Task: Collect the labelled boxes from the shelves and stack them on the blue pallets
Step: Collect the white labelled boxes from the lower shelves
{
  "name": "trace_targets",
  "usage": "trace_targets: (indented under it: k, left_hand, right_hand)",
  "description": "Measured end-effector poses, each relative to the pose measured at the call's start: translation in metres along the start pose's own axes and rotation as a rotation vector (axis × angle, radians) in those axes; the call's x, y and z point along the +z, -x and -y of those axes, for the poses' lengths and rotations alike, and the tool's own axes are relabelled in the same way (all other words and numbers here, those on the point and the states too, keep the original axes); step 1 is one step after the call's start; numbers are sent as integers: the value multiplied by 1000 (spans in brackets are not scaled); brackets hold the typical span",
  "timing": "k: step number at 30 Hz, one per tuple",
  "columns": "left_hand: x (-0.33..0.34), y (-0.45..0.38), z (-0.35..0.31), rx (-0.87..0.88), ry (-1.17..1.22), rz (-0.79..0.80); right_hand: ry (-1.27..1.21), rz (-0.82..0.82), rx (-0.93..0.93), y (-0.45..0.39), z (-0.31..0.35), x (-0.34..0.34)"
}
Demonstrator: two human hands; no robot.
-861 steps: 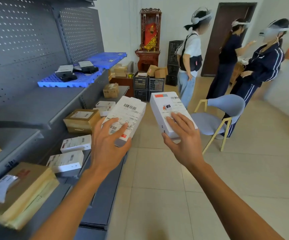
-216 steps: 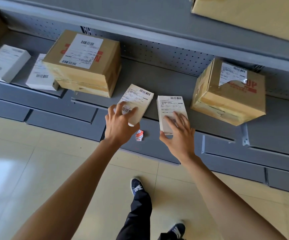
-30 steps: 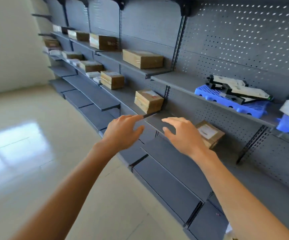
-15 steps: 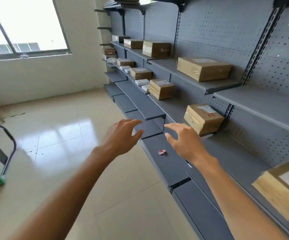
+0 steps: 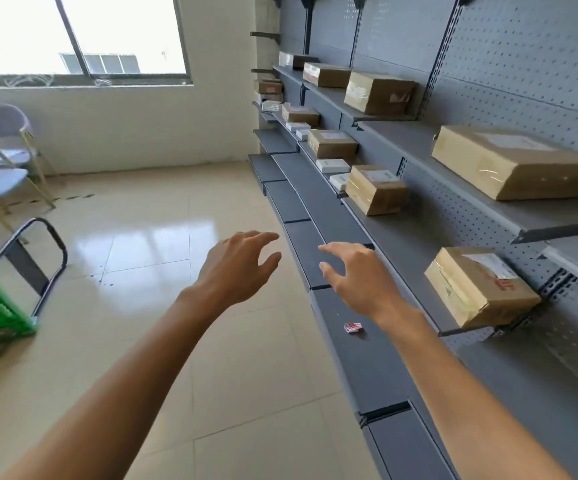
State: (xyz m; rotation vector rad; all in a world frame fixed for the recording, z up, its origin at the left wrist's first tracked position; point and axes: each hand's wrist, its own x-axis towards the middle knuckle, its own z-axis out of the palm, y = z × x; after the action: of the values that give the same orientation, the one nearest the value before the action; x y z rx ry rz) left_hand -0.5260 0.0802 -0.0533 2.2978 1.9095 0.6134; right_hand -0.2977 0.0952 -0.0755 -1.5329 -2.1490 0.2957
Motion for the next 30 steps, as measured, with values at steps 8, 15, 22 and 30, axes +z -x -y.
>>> trace_targets:
  k: [8,15,22,30]
  left_hand:
    - [15,-102,104,-57,57,-23]
    - [18,-210,169,-15,85,-17]
    - [41,-299,203,25,95,24]
    - [94,-435,217,78,79,69]
  right_hand:
    - [10,52,-34,-140,16,58]
    - [-22,20,-4,-255,25,95]
    - [-37,1,73,-337,-6,115]
    - [-74,-33,140,-448,-88,142]
